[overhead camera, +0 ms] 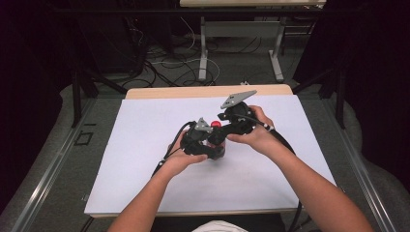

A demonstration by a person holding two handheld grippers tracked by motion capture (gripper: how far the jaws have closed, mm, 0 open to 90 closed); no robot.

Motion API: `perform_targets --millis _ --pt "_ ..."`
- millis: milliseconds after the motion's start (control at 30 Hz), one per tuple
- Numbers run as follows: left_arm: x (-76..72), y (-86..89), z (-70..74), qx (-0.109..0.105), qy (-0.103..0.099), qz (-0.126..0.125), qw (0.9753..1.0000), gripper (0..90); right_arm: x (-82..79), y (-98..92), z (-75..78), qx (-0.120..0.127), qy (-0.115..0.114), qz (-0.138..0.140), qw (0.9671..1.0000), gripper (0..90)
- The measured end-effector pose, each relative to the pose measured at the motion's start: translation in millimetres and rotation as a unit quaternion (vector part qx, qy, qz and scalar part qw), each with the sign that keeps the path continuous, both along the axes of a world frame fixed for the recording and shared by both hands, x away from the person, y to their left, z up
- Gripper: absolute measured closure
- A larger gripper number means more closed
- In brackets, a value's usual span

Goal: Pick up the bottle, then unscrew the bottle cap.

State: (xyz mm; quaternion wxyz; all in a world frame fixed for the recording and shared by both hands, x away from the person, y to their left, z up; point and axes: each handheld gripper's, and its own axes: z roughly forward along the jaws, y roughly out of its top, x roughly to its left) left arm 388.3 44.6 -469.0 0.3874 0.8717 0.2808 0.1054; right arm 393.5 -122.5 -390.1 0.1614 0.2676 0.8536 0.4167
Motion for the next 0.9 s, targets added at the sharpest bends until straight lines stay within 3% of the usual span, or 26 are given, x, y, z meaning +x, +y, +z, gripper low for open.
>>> perform_targets --millis 100,133,233,433,567,633,667,700,833,867,900 --pt "-0.2 0.1 1.2 0.0 0.0 0.004 1.0 30.6 -3.4 3.0 0.3 0.008 -0.001 -0.019 0.9998 47.8" --pt "-0.5 0.0 1.5 0.0 -0.001 0.005 1.0 30.6 -6.0 5.7 0.3 0.015 0.002 -0.031 0.9994 53.0" --pt "-0.9 0.3 2.2 -0.005 0.0 0.005 1.0 30.6 -7.4 8.2 -0.7 0.011 -0.002 -0.03 0.9995 59.9" --pt "-1.3 0.8 1.8 -0.002 0.003 0.005 1.0 30.8 -5.3 8.1 -1.3 0.011 -0.001 -0.011 0.9999 60.7" --pt "-1.4 0.7 1.1 0.003 0.005 -0.005 1.0 30.8 1.6 3.4 0.0 0.008 0.025 0.028 0.9993 60.9" --pt "-2.0 0.3 0.8 0.002 0.014 -0.009 0.9999 30.8 6.1 0.3 0.3 0.002 0.028 0.052 0.9983 60.9" --pt "-2.1 0.3 0.7 0.001 0.017 -0.011 0.9998 30.7 10.2 -1.7 1.4 0.001 0.04 0.076 0.9963 61.0" --pt "-1.7 0.9 1.3 0.007 0.016 -0.018 0.9997 30.7 10.2 -1.7 1.4 0.001 0.04 0.076 0.9963 61.0" --pt "-2.5 0.4 2.0 0.007 0.015 -0.023 0.9996 30.8 17.9 -5.0 3.3 -0.01 0.039 0.135 0.99 61.0" --pt "-3.0 0.2 1.9 0.006 0.014 -0.025 0.9996 30.8 22.2 -6.4 4.1 -0.016 0.038 0.168 0.9849 61.0" --pt "-3.4 0.2 2.5 0.007 0.019 -0.03 0.9994 30.8 22.2 -6.4 4.1 -0.016 0.038 0.168 0.9849 61.0"
